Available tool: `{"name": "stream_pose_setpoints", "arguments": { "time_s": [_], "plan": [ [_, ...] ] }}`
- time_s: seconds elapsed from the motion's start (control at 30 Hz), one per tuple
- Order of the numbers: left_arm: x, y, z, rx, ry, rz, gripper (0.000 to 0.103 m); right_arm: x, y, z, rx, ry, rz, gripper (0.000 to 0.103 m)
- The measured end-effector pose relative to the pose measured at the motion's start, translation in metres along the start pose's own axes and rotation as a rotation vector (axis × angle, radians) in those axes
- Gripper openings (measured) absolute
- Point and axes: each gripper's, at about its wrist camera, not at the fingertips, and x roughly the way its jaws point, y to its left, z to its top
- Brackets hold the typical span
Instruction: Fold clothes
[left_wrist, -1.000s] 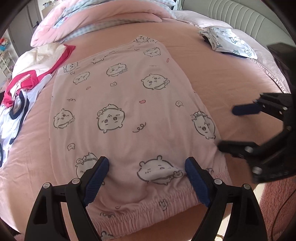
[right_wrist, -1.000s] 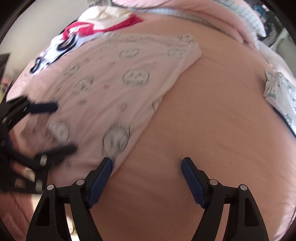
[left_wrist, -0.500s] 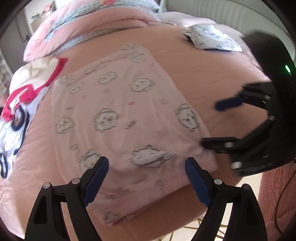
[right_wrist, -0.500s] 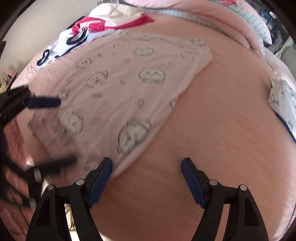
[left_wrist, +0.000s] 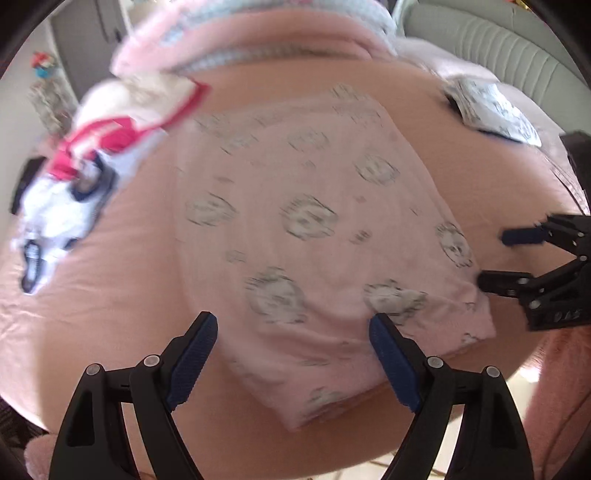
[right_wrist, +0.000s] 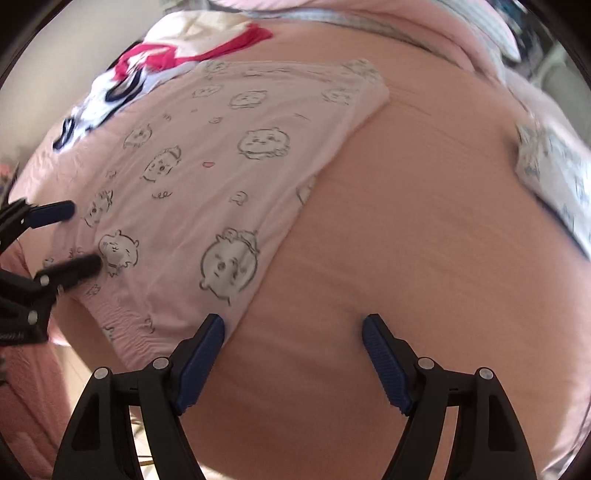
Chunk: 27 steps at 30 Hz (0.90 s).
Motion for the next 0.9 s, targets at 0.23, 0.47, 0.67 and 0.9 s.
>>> {"name": "stream_pose_setpoints", "arguments": {
  "time_s": [0.23,0.47,0.67,0.9],
  "plan": [
    [0.023,0.022,-0.013,-0.117,0.109,-0.031,0.085,0.003,0.006,0.01,0.039,-0.093,-0.051,0.077],
    [-0.003,0.037,0.013,-0.095,-0.011,-0.147,0.084,-0.022,-0.007,0.016,0.072,-0.16,-0.082,0.077],
    [0.038,0.018,0.107,0.083,-0.022,-0.136,0.084,-0.031,-0.075,0.084,0.157,-0.192,-0.067,0.077],
    [0.1,-0.013,0.164,0.193,-0.023,-0.133,0.084,0.012,-0.109,0.152,0.139,-0.178,-0.138,0.077]
  ]
}}
